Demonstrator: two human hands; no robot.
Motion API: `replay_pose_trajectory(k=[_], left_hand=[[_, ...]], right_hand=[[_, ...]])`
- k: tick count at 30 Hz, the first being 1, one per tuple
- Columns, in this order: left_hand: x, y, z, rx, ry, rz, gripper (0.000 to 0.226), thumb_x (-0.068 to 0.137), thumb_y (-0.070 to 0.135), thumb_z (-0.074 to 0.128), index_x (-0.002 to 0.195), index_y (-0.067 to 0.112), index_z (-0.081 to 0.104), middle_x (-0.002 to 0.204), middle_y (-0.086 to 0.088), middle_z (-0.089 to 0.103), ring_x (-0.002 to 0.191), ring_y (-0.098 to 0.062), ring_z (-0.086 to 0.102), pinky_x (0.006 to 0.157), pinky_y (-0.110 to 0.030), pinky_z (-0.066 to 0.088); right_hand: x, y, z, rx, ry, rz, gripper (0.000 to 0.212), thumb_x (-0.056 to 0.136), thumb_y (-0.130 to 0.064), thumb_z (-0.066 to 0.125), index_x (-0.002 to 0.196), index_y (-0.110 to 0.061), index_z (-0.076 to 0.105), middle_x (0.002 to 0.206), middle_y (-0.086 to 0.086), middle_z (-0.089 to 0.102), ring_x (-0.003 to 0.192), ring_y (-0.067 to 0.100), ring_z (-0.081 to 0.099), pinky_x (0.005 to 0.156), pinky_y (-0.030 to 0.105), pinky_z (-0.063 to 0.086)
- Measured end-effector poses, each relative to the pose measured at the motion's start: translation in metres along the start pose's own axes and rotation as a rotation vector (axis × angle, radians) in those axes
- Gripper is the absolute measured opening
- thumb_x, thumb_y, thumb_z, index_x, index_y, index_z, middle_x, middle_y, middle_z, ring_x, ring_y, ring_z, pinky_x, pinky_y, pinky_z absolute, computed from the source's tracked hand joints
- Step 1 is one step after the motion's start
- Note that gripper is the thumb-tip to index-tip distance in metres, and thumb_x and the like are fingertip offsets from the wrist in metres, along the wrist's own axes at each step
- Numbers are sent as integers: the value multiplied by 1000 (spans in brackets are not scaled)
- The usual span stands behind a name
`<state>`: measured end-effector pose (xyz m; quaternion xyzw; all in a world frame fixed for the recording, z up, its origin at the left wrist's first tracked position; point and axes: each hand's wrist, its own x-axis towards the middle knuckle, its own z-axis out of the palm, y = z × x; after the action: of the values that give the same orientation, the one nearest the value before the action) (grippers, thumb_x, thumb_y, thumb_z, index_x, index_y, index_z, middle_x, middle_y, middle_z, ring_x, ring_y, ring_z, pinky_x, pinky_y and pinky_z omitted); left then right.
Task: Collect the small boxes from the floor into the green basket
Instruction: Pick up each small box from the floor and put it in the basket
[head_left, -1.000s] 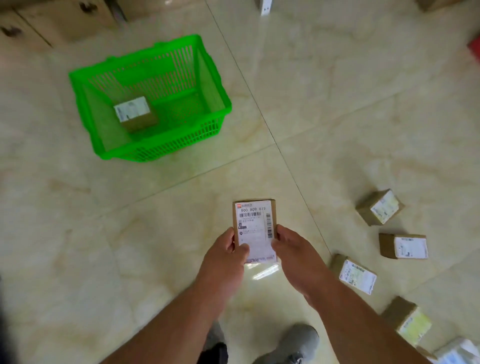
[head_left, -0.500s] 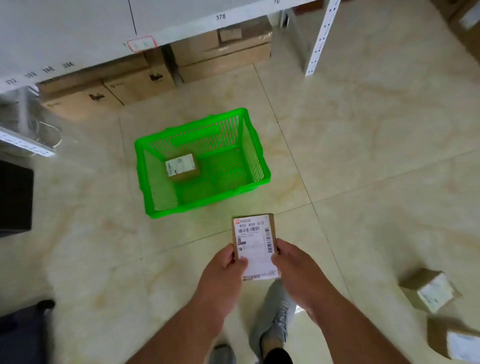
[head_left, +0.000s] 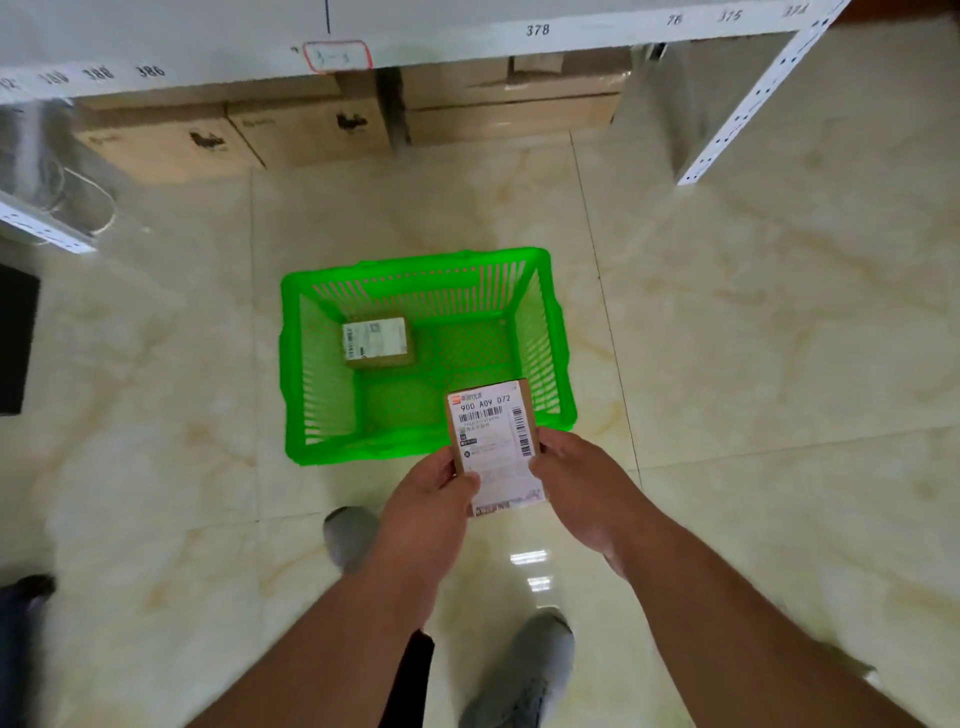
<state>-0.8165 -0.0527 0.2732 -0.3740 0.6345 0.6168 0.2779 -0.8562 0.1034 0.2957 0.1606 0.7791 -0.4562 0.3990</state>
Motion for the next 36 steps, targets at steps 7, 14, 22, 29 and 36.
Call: replay_pose_trajectory(k=[7,14,22,29,36], left_hand=[[56,47,-26,0,-107,-17,35,93,16,54,121,29,71,116,13,78,112,-12,71,107,-44,50],[120,82,-34,-94,-76,-85,30,97,15,55,119,28,71,114,14,77,108,-9,70,100,-36,52],[227,62,3,-376,-18,-289,27,96,14,54,116,21,70,111,5,79,117,-25,66,106,-45,49],[309,28,23,-618,43,-356,22,98,10,56,112,23,68,112,5,70,114,-16,59,104,-49,50],[354,10,22,-757,65,-381,23,99,7,55,100,26,68,106,4,69,117,-20,59,102,-51,53]], right_hand=[[67,-52,6,-27,3,28,49,95,-12,41,136,-28,61,134,-9,66,122,18,61,102,34,48],[155,-87,3,-179,-4,19,46,94,-15,44,136,-25,60,134,-3,66,111,21,63,82,31,50],[286,-85,0,-667,-78,-80,30,96,-21,45,121,-15,62,118,12,69,89,28,63,74,34,52],[391,-60,20,-934,-154,-132,26,89,-23,47,104,-7,62,102,17,66,90,34,64,72,34,52],[442,-56,49,-1034,-230,-181,14,90,-23,47,96,-14,56,89,7,56,78,25,59,51,25,34]])
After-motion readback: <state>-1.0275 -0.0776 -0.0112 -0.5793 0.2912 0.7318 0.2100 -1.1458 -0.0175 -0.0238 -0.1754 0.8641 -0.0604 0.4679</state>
